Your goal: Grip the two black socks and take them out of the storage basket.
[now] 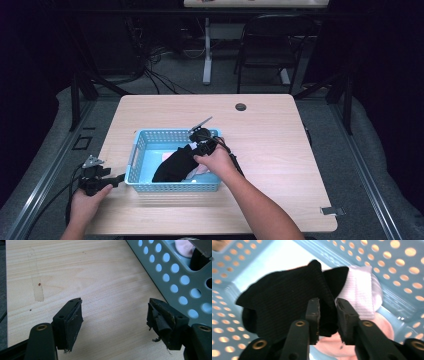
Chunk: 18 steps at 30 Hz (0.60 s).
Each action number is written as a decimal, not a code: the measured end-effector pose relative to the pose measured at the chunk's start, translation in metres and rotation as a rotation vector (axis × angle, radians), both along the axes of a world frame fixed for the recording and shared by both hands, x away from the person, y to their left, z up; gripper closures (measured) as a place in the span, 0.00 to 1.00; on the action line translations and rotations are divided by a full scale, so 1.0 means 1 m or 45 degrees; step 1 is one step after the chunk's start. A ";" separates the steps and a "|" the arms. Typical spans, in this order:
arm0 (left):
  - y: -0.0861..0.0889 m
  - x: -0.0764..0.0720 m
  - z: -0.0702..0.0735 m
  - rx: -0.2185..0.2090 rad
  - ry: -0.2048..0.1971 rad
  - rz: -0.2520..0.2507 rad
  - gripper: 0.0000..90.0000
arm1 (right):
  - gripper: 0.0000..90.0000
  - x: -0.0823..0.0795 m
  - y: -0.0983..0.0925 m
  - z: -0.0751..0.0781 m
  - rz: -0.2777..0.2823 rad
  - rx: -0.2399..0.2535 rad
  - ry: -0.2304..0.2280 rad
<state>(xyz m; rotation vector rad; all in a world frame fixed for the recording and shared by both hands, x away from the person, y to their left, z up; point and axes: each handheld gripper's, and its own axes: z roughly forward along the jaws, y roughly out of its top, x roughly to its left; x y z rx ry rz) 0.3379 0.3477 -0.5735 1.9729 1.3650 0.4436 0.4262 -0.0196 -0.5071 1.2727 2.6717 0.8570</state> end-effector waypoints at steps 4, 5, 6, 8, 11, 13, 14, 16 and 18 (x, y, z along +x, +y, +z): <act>0.000 0.000 0.000 -0.001 0.002 0.000 0.32 | 0.88 -0.003 0.002 0.004 -0.005 0.040 -0.068; 0.000 0.000 0.000 -0.001 0.001 0.000 0.32 | 0.89 -0.004 0.002 0.004 0.000 0.035 -0.088; 0.000 0.000 0.000 0.000 0.001 0.000 0.32 | 0.91 -0.005 0.003 0.005 -0.002 0.037 -0.110; 0.000 0.000 0.000 0.000 0.000 0.001 0.32 | 0.94 -0.006 0.005 0.006 -0.002 0.046 -0.135; 0.000 0.000 0.000 0.001 0.001 -0.001 0.32 | 0.96 -0.010 0.008 0.008 0.021 0.040 -0.186; 0.000 0.000 0.000 0.000 0.002 0.001 0.32 | 0.96 -0.014 0.010 0.009 0.022 0.067 -0.207; 0.001 0.000 0.000 0.000 0.002 0.001 0.32 | 0.96 -0.015 0.010 0.012 0.029 0.064 -0.215; 0.001 0.000 0.000 -0.001 0.002 0.001 0.32 | 0.96 -0.017 0.010 0.016 0.041 0.084 -0.234; 0.000 0.000 0.000 -0.001 0.001 0.002 0.32 | 0.96 -0.019 0.011 0.021 0.038 0.121 -0.247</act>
